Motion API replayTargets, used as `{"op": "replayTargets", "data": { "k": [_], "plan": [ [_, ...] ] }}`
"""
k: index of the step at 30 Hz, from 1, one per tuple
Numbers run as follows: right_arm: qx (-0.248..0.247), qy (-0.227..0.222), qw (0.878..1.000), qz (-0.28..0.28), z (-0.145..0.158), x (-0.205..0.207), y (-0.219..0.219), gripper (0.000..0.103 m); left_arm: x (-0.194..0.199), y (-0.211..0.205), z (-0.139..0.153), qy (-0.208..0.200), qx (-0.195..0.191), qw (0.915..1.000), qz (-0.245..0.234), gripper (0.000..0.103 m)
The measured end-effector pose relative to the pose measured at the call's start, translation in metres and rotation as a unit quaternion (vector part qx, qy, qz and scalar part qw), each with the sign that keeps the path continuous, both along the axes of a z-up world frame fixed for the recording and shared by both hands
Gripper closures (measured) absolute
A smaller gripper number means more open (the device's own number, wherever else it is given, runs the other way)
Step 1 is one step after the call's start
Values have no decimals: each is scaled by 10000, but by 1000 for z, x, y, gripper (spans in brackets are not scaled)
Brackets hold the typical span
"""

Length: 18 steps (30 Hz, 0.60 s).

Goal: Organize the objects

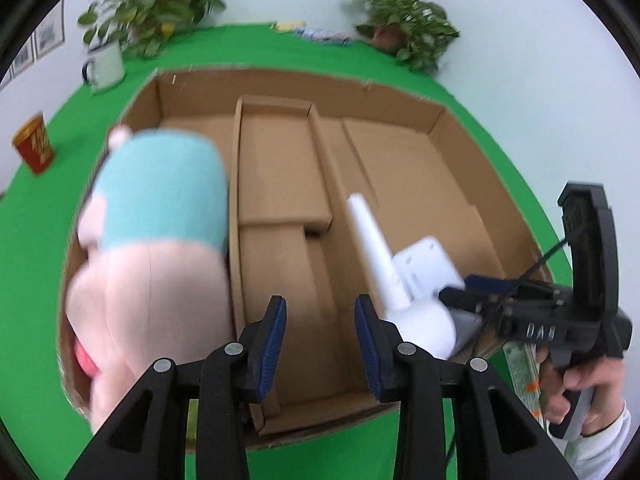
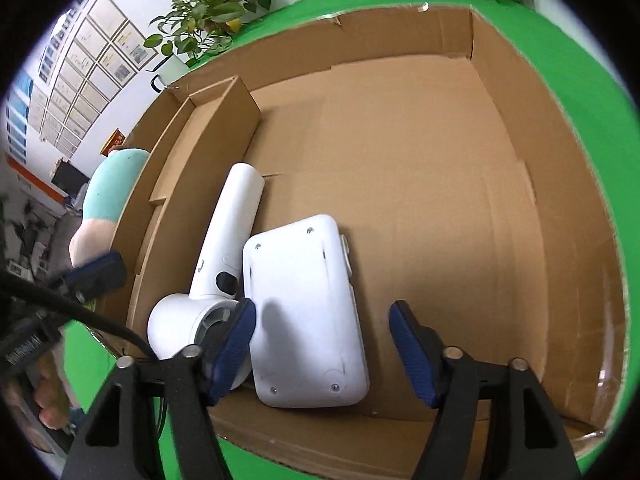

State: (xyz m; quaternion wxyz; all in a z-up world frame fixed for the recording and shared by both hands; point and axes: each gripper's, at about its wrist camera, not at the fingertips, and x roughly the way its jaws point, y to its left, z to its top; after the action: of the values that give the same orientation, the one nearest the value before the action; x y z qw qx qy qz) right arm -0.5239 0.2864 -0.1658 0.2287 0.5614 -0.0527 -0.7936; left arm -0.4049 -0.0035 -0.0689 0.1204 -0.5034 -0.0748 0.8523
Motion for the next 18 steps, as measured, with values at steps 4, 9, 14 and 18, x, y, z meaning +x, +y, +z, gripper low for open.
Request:
{"op": "replayTargets", "data": {
  "k": [4, 9, 14, 18],
  "plan": [
    [-94, -212, 9997, -53, -6, -9, 7, 57, 11, -11, -4, -41, 305, 9994, 127, 69],
    [-201, -572, 9980, -170, -10, -18, 15, 54, 10, -19, -17, -253, 682, 9963, 461, 70],
    [9, 91, 9995, -316, 10, -9, 21, 45, 15, -20, -15, -191, 589, 9969, 485, 69],
    [515, 2007, 9779, -296, 55, 57, 10, 19, 32, -14, 6, 382, 252, 9978, 471, 52]
  ]
}}
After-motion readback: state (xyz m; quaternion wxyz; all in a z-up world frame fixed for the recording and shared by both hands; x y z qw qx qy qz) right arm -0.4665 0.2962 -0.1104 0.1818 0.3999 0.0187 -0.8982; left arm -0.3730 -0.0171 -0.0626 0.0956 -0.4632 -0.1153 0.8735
